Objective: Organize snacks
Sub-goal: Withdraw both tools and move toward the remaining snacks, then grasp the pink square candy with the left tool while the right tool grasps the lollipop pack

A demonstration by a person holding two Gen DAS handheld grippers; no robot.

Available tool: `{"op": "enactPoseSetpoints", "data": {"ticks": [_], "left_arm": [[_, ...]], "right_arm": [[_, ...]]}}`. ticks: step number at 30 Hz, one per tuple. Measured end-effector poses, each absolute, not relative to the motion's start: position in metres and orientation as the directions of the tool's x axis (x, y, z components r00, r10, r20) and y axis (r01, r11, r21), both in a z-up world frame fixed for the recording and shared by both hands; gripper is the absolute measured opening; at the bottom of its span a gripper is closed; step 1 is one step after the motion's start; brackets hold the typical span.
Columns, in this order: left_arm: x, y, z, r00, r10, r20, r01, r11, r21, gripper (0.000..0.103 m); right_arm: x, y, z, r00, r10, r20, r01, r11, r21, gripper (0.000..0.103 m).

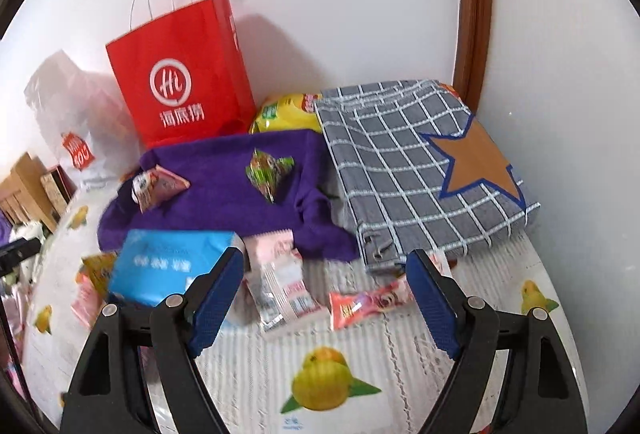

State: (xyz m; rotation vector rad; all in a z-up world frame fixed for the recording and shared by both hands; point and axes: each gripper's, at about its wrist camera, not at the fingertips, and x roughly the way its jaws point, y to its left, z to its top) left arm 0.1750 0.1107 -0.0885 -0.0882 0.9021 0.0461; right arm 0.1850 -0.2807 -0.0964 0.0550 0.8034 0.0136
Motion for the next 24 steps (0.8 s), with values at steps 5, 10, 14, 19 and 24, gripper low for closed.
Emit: {"op": "enactPoseSetpoints", "data": {"ticks": [5, 10, 14, 19, 24], "left_arm": [[0.17, 0.119, -0.114, 0.594, 0.01, -0.804, -0.09, 0.994, -0.054, 0.081], [0.176, 0.11, -0.144, 0.555, 0.006, -0.832, -0.062, 0.997, -0.035, 0.08], [0.182, 0.1, -0.167, 0.518, 0.015, -0.855, -0.042, 0.999, -0.008, 0.08], [0.19, 0.099, -0.187, 0.488, -0.007, -0.873, -0.043, 0.999, -0.032, 0.06], [0.191, 0.093, -0.193, 0.505, 0.014, -0.863, -0.031, 1.0, -0.002, 0.048]], "right_arm": [[0.18, -0.28, -0.114, 0.683, 0.032, -0.73, -0.017, 0.999, 0.029, 0.083], [0.176, -0.276, -0.127, 0.687, 0.015, -0.726, -0.038, 0.999, -0.015, 0.083], [0.175, -0.279, -0.139, 0.694, 0.013, -0.72, -0.043, 0.999, -0.024, 0.083], [0.182, -0.287, -0.155, 0.674, 0.013, -0.739, -0.031, 0.999, -0.011, 0.083], [0.193, -0.297, -0.17, 0.657, -0.01, -0.754, 0.006, 1.0, -0.007, 0.083]]}}
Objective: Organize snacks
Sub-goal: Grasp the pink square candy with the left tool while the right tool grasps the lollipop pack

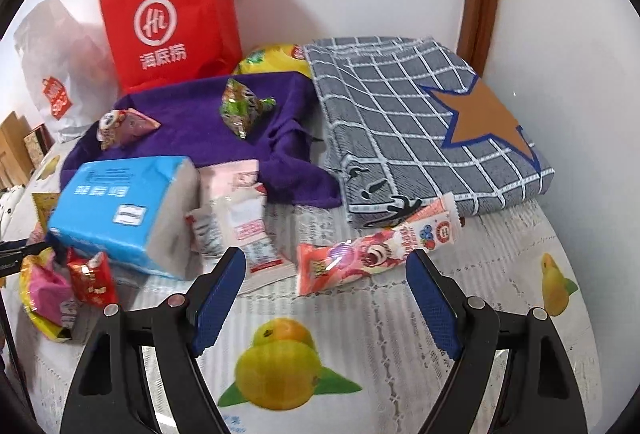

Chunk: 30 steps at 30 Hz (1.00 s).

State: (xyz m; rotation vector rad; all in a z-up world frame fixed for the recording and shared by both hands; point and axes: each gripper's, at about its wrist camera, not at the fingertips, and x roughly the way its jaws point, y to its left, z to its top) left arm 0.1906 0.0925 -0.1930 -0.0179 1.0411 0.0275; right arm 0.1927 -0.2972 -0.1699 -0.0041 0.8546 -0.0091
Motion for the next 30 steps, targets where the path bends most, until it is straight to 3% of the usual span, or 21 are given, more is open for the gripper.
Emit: {"op": "enactPoseSetpoints", "data": {"ticks": [6, 16, 22, 26, 30], "left_arm": [[0.191, 0.09, -0.194, 0.525, 0.027, -0.851, -0.036, 0.999, 0.01, 0.048], [0.19, 0.091, -0.195, 0.528, 0.023, -0.849, -0.037, 0.999, 0.005, 0.048], [0.19, 0.091, -0.195, 0.53, 0.024, -0.848, -0.037, 0.999, 0.005, 0.048], [0.189, 0.091, -0.195, 0.53, 0.019, -0.848, -0.035, 0.999, 0.0, 0.048], [0.187, 0.091, -0.194, 0.532, 0.006, -0.847, -0.032, 0.999, -0.013, 0.048]], "right_arm": [[0.204, -0.316, -0.182, 0.636, -0.056, -0.769, 0.077, 0.997, -0.008, 0.078], [0.228, -0.338, -0.195, 0.589, 0.013, -0.808, 0.186, 0.971, 0.151, 0.075], [0.241, -0.335, -0.2, 0.572, -0.003, -0.82, 0.202, 0.97, 0.137, 0.073], [0.237, -0.329, -0.202, 0.565, -0.048, -0.823, 0.183, 0.981, 0.069, 0.051], [0.225, -0.332, -0.2, 0.562, -0.012, -0.827, 0.164, 0.982, 0.097, 0.028]]}}
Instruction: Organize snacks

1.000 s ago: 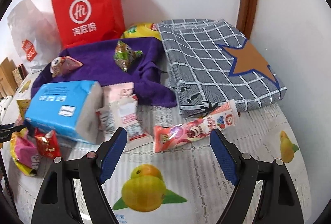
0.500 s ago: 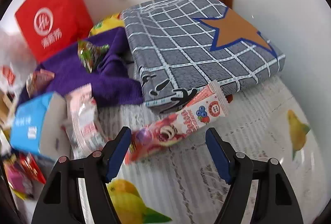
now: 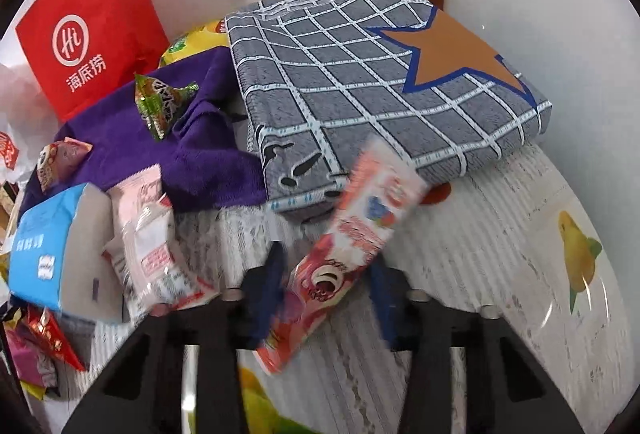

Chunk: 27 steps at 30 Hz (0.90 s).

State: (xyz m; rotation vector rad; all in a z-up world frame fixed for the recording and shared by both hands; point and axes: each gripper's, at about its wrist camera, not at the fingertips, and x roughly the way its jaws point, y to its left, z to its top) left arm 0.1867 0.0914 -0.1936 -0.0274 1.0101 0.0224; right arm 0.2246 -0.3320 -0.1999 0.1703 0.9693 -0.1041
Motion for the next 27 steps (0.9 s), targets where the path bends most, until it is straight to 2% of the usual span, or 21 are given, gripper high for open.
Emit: {"op": "enactPoseSetpoints", "data": {"ticks": [5, 14, 21, 27], "left_arm": [[0.179, 0.094, -0.193, 0.529, -0.021, -0.849, -0.029, 0.999, -0.043, 0.046], [0.157, 0.093, -0.189, 0.531, -0.062, -0.845, -0.03, 0.995, -0.091, 0.046], [0.143, 0.091, -0.188, 0.538, -0.078, -0.84, -0.025, 0.994, -0.109, 0.044], [0.14, 0.09, -0.194, 0.538, -0.066, -0.84, -0.026, 0.995, -0.095, 0.044]], "right_arm": [[0.203, -0.324, -0.189, 0.554, 0.046, -0.831, 0.111, 0.985, 0.129, 0.021], [0.165, -0.273, -0.169, 0.555, 0.193, -0.809, -0.079, 0.981, 0.179, 0.02], [0.156, -0.226, -0.19, 0.519, 0.17, -0.838, -0.203, 0.977, 0.073, 0.021], [0.145, -0.217, -0.2, 0.579, 0.127, -0.805, -0.194, 0.981, 0.015, 0.023]]}}
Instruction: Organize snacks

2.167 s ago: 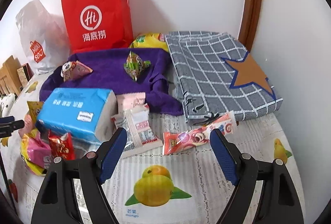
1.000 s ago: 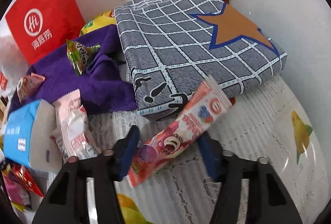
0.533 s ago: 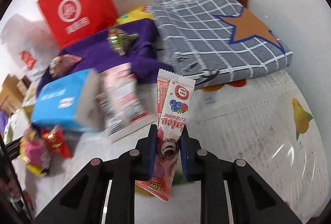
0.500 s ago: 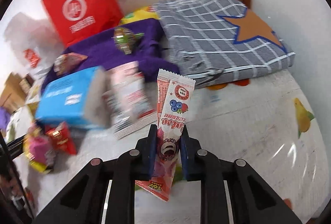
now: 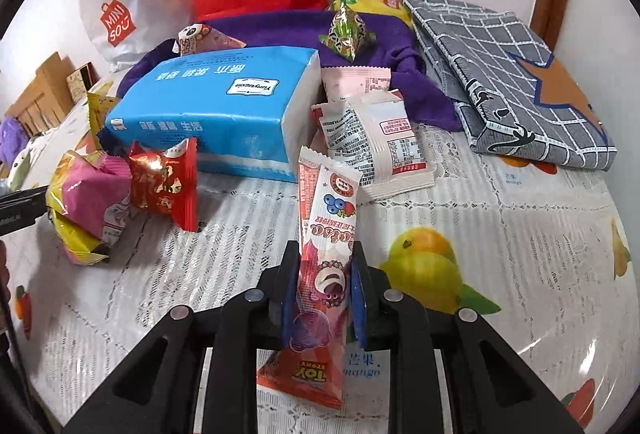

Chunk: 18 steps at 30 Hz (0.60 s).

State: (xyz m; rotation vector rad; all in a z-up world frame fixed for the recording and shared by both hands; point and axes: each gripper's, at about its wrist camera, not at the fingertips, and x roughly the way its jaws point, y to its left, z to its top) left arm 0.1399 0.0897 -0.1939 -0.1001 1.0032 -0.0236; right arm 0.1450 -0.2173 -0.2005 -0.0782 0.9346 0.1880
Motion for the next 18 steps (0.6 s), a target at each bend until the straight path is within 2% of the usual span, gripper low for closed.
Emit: {"op": "enactPoseSetpoints", "data": {"ticks": [3, 6, 12, 18], "left_arm": [[0.1411, 0.0888, -0.1945, 0.547, -0.059, -0.835, -0.033, 0.995, -0.093, 0.044], [0.145, 0.0877, -0.1957, 0.557, -0.055, -0.829, -0.036, 0.995, -0.091, 0.049], [0.1499, 0.0839, -0.1972, 0.579, -0.014, -0.815, -0.063, 0.996, -0.062, 0.049], [0.1468, 0.0834, -0.1981, 0.603, 0.003, -0.797, -0.051, 0.998, -0.034, 0.044]], "right_arm": [[0.1421, -0.2167, -0.2017, 0.602, 0.116, -0.79, -0.198, 0.98, -0.007, 0.023], [0.1435, -0.2184, -0.2016, 0.608, 0.123, -0.784, -0.198, 0.98, 0.0, 0.025], [0.1483, -0.2202, -0.2017, 0.605, 0.141, -0.784, -0.186, 0.982, 0.033, 0.027], [0.1481, -0.2188, -0.2022, 0.605, 0.14, -0.784, -0.189, 0.982, 0.03, 0.028]]}}
